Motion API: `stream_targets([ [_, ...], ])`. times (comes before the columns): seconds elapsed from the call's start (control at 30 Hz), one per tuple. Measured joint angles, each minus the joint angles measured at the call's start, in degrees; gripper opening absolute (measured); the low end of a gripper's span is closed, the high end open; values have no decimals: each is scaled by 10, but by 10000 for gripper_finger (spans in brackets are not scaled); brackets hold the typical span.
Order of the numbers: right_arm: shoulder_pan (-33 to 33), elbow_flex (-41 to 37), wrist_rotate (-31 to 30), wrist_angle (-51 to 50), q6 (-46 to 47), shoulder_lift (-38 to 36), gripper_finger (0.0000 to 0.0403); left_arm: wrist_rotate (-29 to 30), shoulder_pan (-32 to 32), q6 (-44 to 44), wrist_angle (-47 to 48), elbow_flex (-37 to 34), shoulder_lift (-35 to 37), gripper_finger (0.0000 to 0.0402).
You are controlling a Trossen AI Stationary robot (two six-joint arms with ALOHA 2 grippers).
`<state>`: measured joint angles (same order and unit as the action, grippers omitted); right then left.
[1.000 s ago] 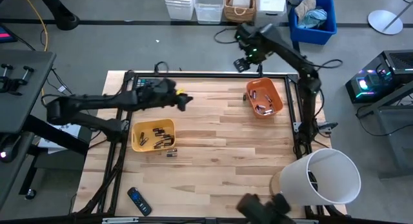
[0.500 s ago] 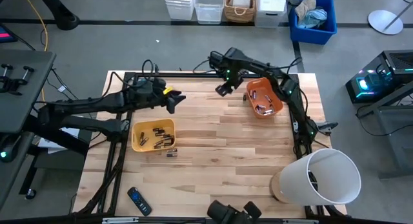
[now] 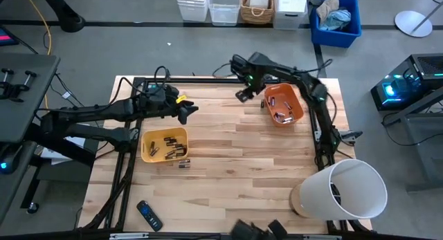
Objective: Sort batteries
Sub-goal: Put the black battery into the yellow bin
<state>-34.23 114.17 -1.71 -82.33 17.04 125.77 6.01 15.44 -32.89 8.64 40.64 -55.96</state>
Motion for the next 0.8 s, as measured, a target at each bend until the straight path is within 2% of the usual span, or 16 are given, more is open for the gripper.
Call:
stream_targets([
  [0.1,11,-160,9,84,19,-96,172,30,0,0,0,0,0,195],
  [0.17,14,-258,39,148,52,-162,172,50,4,-1,0,0,0,195],
  [0.23,17,-313,58,232,98,-212,172,61,13,-4,-7,0,0,195],
  [0.33,28,-335,37,278,127,-235,172,64,32,0,-25,0,0,195],
  [0.47,37,-337,31,299,144,-203,172,63,54,0,-29,0,0,195],
  [0.63,26,-337,-20,301,175,-163,172,33,71,-19,-29,0,0,195],
  [0.8,8,-337,-51,290,191,-149,172,31,71,-24,-29,0,0,195],
])
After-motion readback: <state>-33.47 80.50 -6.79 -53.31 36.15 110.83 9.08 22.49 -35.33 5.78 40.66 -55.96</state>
